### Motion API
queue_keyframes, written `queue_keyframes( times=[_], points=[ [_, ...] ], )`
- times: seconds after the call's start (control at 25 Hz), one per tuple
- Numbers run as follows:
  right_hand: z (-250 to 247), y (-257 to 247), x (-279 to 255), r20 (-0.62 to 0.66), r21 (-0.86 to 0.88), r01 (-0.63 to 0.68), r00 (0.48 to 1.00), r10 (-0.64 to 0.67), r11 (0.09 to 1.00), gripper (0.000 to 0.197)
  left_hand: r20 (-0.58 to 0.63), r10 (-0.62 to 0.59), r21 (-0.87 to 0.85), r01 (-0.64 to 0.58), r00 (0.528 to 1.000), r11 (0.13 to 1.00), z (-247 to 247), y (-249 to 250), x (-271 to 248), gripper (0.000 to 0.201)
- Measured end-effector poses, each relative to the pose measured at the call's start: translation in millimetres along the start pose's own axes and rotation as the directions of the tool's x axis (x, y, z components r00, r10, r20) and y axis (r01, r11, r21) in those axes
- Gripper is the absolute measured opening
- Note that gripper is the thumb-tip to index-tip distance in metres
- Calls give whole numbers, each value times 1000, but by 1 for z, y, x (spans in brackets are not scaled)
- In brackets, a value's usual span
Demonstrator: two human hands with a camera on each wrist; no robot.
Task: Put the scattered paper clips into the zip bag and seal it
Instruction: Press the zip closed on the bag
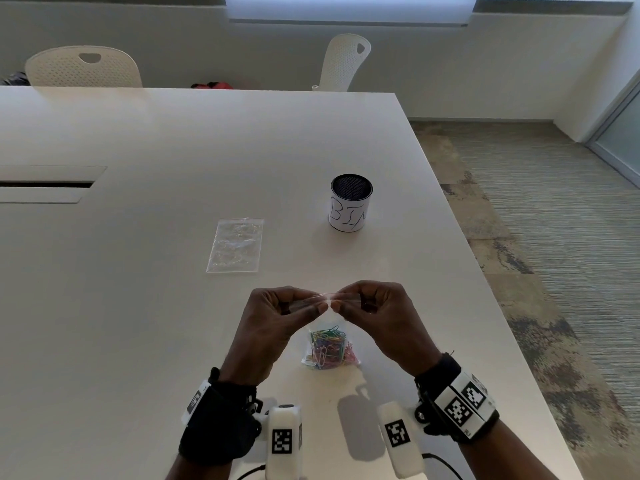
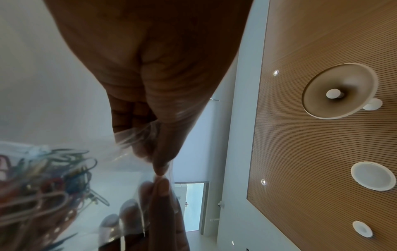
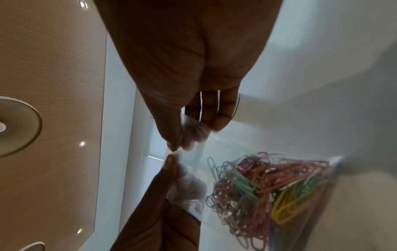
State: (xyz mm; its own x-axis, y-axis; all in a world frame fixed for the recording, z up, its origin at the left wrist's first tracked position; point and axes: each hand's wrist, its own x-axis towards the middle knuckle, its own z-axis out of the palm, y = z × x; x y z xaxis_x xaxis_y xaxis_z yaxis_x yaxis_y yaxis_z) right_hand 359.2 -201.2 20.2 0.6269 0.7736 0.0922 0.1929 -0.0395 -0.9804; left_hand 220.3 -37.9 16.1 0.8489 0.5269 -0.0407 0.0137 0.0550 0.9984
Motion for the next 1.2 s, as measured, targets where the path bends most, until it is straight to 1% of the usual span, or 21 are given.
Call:
queue_keyframes(
  times=[0.24,0.36,0.48,0.6,0.68,0.76,0.84,1.0,1.04,1.12,1.2],
  points=[
    [0,0,1,0,-64,48,999,-48,997,11,2,19,20,-19,1000,1000,0,1,0,17],
    [2,2,1,-23,-65,65,997,-67,996,8,-16,37,40,-36,999,999,1,1,0,11],
    [8,4,0,-40,-107,115,992,-119,988,4,-24,72,108,-69,997,992,2,1,-1,6],
    [13,7,-1,-60,-146,148,986,-158,978,10,-27,125,186,-118,992,975,5,0,-2,5],
    [13,5,-2,-72,-141,152,984,-163,978,8,-46,128,204,-116,991,972,6,1,-4,3],
    [9,3,-4,-91,-123,138,985,-150,983,4,-79,122,215,-103,989,971,3,2,-5,3],
    [3,2,-4,-96,-96,116,988,-125,989,4,-105,156,256,-125,982,959,-4,3,-5,5],
    [-1,0,-2,-66,-193,127,988,-142,973,13,-80,261,428,-203,962,881,-8,4,-4,10],
    [-2,-1,-1,-65,-193,116,989,-131,974,15,-81,263,432,-204,961,879,-7,5,-4,9],
    [-6,-4,1,-56,-146,70,995,-79,987,15,-78,231,380,-185,970,906,-5,10,-5,4],
    [-14,-7,1,-13,-35,-8,1000,7,999,8,-22,202,330,-184,979,926,-5,15,-6,6]
  ],
)
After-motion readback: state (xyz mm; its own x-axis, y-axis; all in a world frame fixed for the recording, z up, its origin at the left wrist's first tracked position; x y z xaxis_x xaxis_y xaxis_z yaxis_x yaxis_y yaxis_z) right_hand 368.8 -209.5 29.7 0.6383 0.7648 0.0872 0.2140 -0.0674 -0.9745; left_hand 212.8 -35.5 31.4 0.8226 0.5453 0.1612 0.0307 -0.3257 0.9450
